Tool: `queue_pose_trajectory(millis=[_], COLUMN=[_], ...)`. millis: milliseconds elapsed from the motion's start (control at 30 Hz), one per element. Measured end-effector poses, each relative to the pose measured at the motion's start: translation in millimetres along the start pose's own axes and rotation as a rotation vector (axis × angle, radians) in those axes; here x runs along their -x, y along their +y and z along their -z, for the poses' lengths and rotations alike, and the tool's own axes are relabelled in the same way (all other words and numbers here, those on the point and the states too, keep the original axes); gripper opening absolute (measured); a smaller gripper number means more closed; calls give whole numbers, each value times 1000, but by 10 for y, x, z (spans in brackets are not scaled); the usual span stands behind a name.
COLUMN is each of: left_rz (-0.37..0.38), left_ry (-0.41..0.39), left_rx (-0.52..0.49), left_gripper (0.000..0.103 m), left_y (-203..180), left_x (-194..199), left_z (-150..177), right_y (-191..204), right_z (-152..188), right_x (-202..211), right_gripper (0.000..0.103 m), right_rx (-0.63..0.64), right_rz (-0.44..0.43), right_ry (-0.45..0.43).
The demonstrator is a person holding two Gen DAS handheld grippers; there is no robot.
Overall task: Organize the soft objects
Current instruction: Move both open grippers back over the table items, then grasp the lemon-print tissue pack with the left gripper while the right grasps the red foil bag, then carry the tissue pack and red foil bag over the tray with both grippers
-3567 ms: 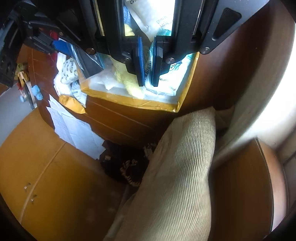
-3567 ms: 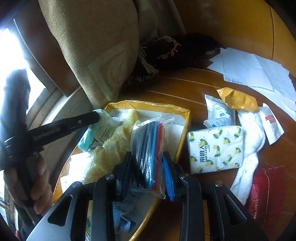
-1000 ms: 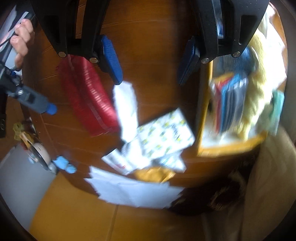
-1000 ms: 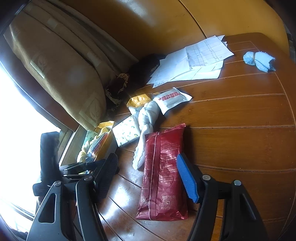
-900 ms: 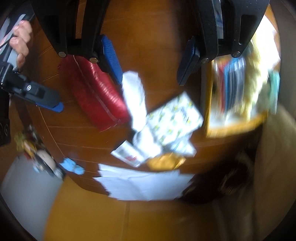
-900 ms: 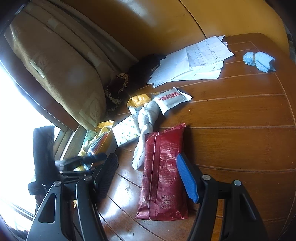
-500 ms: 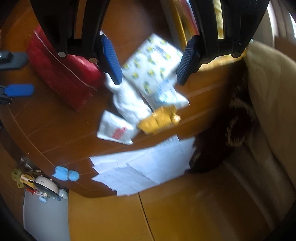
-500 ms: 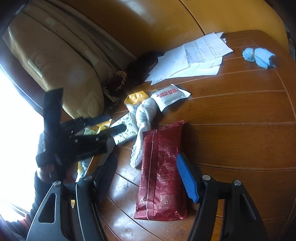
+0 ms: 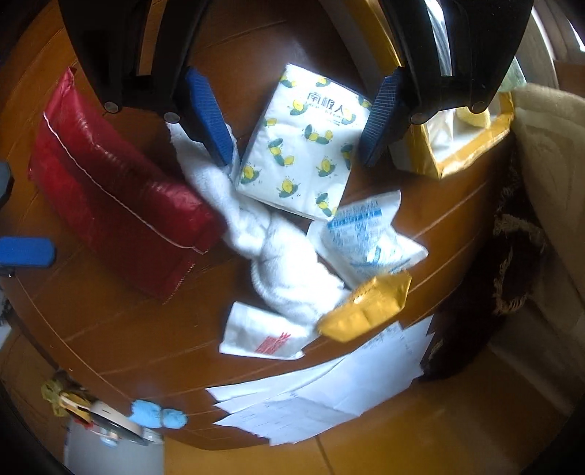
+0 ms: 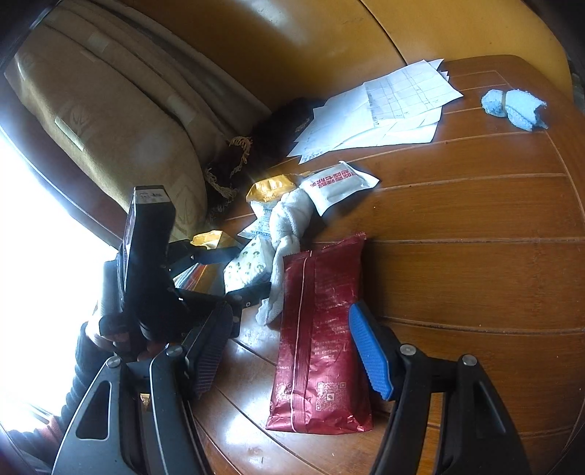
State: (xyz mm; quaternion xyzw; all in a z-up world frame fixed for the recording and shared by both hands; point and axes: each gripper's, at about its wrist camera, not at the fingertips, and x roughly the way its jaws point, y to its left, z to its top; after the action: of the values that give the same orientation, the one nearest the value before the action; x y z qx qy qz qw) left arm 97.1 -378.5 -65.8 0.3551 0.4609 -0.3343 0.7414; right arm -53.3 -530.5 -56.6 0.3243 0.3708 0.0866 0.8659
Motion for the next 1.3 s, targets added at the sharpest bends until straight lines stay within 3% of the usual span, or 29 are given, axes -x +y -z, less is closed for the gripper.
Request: queue_pose_trajectory(millis=[100, 267, 500, 767, 900, 1100, 1300], left_rz=[-10, -29, 39, 140, 187, 244, 285], left_ry=[19, 18, 23, -68, -138, -172, -216], left_rx=[5, 43, 202, 384, 484, 557, 572], left_gripper=[58, 56, 56, 53, 53, 53, 53], left_y=[-10, -77, -95, -108, -82, -32, -11], left_x=[25, 85, 286, 563, 708, 816, 997], left_z=[32, 164, 483, 888, 1035, 1162, 1287], right_y=[25, 62, 154, 313, 386, 281, 267], right_z=[6, 51, 168, 292, 365, 303, 238], right_x=[-28, -152, -344, -499, -542, -398, -178], right_gripper=[66, 66, 66, 69, 58, 40, 38], right_rx=[21, 61, 135, 253, 326, 231, 203], right_rz=[27, 115, 207, 328, 412, 354, 320], right_ry=[1, 38, 64, 73, 58, 27, -90])
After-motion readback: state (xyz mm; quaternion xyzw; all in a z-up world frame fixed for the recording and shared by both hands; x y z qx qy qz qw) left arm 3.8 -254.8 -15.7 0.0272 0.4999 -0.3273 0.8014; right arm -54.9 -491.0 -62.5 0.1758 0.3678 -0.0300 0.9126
